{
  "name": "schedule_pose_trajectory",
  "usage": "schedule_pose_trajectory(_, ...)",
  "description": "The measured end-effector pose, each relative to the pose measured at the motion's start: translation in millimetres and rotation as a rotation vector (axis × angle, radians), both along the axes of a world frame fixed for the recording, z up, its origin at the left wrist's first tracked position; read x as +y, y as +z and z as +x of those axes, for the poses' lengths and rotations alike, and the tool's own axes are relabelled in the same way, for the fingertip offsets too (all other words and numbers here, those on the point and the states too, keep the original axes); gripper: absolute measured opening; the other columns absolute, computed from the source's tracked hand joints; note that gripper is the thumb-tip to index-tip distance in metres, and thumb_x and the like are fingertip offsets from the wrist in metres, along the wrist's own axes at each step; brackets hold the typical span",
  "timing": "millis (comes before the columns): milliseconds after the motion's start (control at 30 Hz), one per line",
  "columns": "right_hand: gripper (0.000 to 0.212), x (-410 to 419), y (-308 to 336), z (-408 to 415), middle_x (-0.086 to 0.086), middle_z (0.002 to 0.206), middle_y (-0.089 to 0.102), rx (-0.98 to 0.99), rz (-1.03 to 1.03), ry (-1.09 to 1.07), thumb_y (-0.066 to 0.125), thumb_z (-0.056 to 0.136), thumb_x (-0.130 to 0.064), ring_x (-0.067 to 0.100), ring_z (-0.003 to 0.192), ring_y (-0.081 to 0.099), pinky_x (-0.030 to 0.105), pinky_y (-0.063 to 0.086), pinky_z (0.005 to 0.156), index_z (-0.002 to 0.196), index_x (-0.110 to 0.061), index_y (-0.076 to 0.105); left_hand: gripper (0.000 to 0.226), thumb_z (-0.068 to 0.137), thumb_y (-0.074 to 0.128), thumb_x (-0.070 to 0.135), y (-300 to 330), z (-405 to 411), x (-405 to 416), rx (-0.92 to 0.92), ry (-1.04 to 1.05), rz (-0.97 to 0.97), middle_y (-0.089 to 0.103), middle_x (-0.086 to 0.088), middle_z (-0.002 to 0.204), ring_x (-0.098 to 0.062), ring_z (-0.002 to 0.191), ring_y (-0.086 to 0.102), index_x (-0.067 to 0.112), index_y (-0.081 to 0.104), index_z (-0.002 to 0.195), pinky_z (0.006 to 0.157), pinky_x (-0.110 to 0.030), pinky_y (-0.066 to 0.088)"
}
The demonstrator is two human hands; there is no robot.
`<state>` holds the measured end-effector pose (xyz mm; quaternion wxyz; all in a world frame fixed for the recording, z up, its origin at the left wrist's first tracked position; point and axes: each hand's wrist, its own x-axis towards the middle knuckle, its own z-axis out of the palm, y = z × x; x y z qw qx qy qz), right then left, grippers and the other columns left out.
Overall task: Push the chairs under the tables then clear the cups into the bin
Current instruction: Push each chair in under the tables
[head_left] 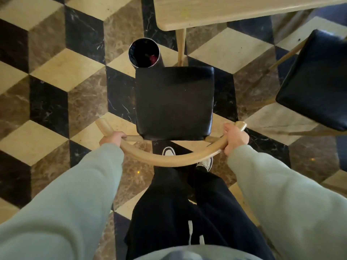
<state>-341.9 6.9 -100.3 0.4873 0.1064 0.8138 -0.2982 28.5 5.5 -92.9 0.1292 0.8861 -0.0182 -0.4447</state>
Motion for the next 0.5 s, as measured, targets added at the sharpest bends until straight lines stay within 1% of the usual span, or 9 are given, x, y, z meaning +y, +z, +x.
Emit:
schedule_pose_trajectory(33, 0.039, 1.1, -1.8, -0.2, -0.001, 0.098, 0.075, -0.004, -0.021, -0.002, 0.080, 0.087, -0.033, 0.016, 0.084, 0.072, 0.040, 0.058, 0.081, 0.120, -0.019, 0.065, 0.069, 0.061, 0.076, 0.040, -1.9, 0.6, 0.5, 0.001, -0.001, 0.000, 0.067, -0.011, 0.107, -0.031, 0.093, 0.067, 0.016, 0.062, 0.124, 0.083, -0.044, 0.061)
schedule_pose_trajectory(67, 0.029, 1.0, -4.9, 0.1, -0.003, 0.092, 0.077, -0.005, -0.035, -0.010, 0.080, 0.088, -0.036, 0.015, 0.083, 0.074, 0.042, 0.060, 0.084, 0.111, -0.022, 0.067, 0.069, 0.060, 0.076, 0.037, -4.3, 1.5, 0.3, 0.002, 0.010, -0.009, 0.066, -0.012, 0.109, -0.031, 0.093, 0.067, 0.016, 0.063, 0.124, 0.081, -0.043, 0.060)
schedule_pose_trajectory(100, 0.023, 1.9, -5.6, 1.2, -0.006, 0.083, 0.078, 0.004, -0.040, -0.028, 0.079, 0.089, -0.041, 0.013, 0.080, 0.076, 0.043, 0.061, 0.083, 0.100, -0.025, 0.067, 0.069, 0.059, 0.075, 0.035, -6.5, 2.4, 0.7, 0.004, 0.025, -0.017, 0.066, -0.012, 0.111, -0.031, 0.094, 0.066, 0.015, 0.064, 0.124, 0.081, -0.043, 0.060)
schedule_pose_trajectory(167, 0.028, 1.8, -4.5, 3.4, -0.010, 0.062, 0.074, 0.030, -0.045, -0.056, 0.078, 0.088, -0.052, 0.011, 0.070, 0.075, 0.039, 0.061, 0.072, 0.090, -0.026, 0.068, 0.069, 0.059, 0.075, 0.032, -10.9, 3.3, 2.5, 0.023, 0.051, -0.038, 0.066, -0.013, 0.114, -0.031, 0.095, 0.065, 0.014, 0.065, 0.125, 0.081, -0.043, 0.060)
schedule_pose_trajectory(233, 0.029, -2.6, -3.3, 5.4, -0.012, 0.051, 0.068, 0.066, -0.033, -0.074, 0.079, 0.086, -0.054, 0.009, 0.059, 0.070, 0.034, 0.057, 0.062, 0.087, -0.026, 0.071, 0.068, 0.058, 0.075, 0.031, -14.2, 3.3, 3.2, 0.045, 0.086, -0.063, 0.066, -0.013, 0.111, -0.031, 0.094, 0.065, 0.014, 0.067, 0.124, 0.076, -0.042, 0.058)
schedule_pose_trajectory(300, 0.023, -2.7, -2.2, 6.9, -0.009, 0.055, 0.068, 0.084, -0.024, -0.090, 0.079, 0.087, -0.048, 0.009, 0.056, 0.067, 0.031, 0.052, 0.057, 0.088, -0.026, 0.072, 0.070, 0.057, 0.074, 0.031, -14.5, 1.5, 4.3, 0.047, 0.126, -0.085, 0.066, -0.013, 0.106, -0.031, 0.093, 0.065, 0.014, 0.067, 0.124, 0.074, -0.042, 0.057)
schedule_pose_trajectory(400, 0.015, 0.6, -1.1, 8.1, -0.002, 0.072, 0.072, 0.125, -0.027, -0.079, 0.077, 0.087, -0.034, 0.013, 0.059, 0.066, 0.031, 0.050, 0.056, 0.095, -0.024, 0.071, 0.070, 0.058, 0.074, 0.025, -14.7, -1.4, 6.4, 0.067, 0.172, -0.117, 0.066, -0.015, 0.108, -0.033, 0.096, 0.065, 0.012, 0.066, 0.127, 0.083, -0.046, 0.058)
schedule_pose_trajectory(433, 0.014, 0.4, 2.1, 8.1, -0.001, 0.071, 0.072, 0.139, -0.039, -0.087, 0.076, 0.086, -0.031, 0.013, 0.058, 0.065, 0.031, 0.051, 0.057, 0.096, -0.022, 0.072, 0.069, 0.060, 0.075, 0.020, -14.4, -3.3, 6.1, 0.078, 0.194, -0.141, 0.066, -0.016, 0.111, -0.034, 0.097, 0.066, 0.010, 0.065, 0.128, 0.087, -0.048, 0.059)
schedule_pose_trajectory(500, 0.011, 1.5, 5.1, 5.4, -0.004, 0.062, 0.069, 0.159, -0.045, -0.110, 0.074, 0.083, -0.026, 0.012, 0.053, 0.062, 0.032, 0.051, 0.057, 0.093, -0.021, 0.073, 0.067, 0.061, 0.076, 0.014, -12.9, -8.2, 7.0, 0.079, 0.233, -0.181, 0.066, -0.018, 0.113, -0.037, 0.101, 0.066, 0.009, 0.064, 0.127, 0.094, -0.051, 0.058)
